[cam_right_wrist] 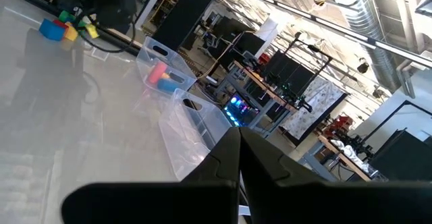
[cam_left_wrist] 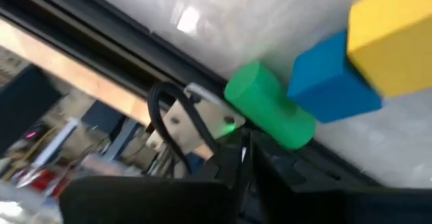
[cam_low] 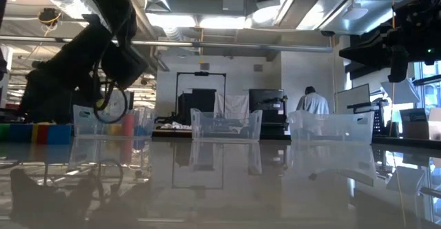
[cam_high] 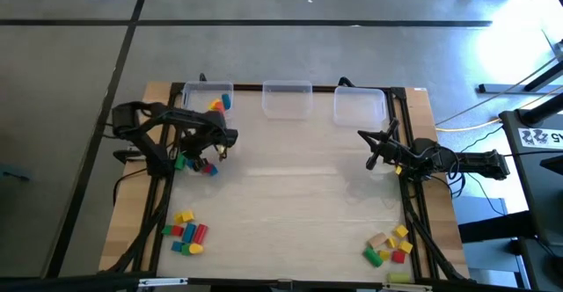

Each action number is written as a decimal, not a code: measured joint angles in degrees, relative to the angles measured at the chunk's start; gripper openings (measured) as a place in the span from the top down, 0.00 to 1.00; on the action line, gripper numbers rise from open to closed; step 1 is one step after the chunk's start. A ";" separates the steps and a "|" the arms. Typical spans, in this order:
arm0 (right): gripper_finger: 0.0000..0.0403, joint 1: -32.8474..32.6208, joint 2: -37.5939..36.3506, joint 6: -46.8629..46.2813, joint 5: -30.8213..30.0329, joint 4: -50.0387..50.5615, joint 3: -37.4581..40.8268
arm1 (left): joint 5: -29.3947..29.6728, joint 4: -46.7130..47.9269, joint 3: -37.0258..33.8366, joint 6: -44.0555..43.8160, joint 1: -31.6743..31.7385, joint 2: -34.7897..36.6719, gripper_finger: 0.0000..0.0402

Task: Sort blocks by size
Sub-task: Put the cylindrical green block into the left transparent bin

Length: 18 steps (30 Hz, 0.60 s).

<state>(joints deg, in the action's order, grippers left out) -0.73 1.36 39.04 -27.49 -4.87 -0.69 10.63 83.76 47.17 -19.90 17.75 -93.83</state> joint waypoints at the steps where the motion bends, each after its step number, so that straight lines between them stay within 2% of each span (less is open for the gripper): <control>1: 0.97 0.01 0.01 -0.01 0.00 0.01 0.00 | 0.00 0.12 -0.30 0.60 -0.30 -0.77 0.95; 7: 0.97 0.00 -0.01 -0.10 0.02 0.12 0.00 | -2.86 -3.91 -4.24 2.11 -1.75 -2.81 0.98; 18: 0.97 0.01 -0.01 -0.16 0.02 0.16 0.00 | -2.93 -6.81 -4.80 4.34 -3.16 -2.79 0.99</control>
<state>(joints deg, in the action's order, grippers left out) -0.73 1.34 38.87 -27.46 -4.71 -0.69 7.70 76.95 42.37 -15.56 14.59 -96.62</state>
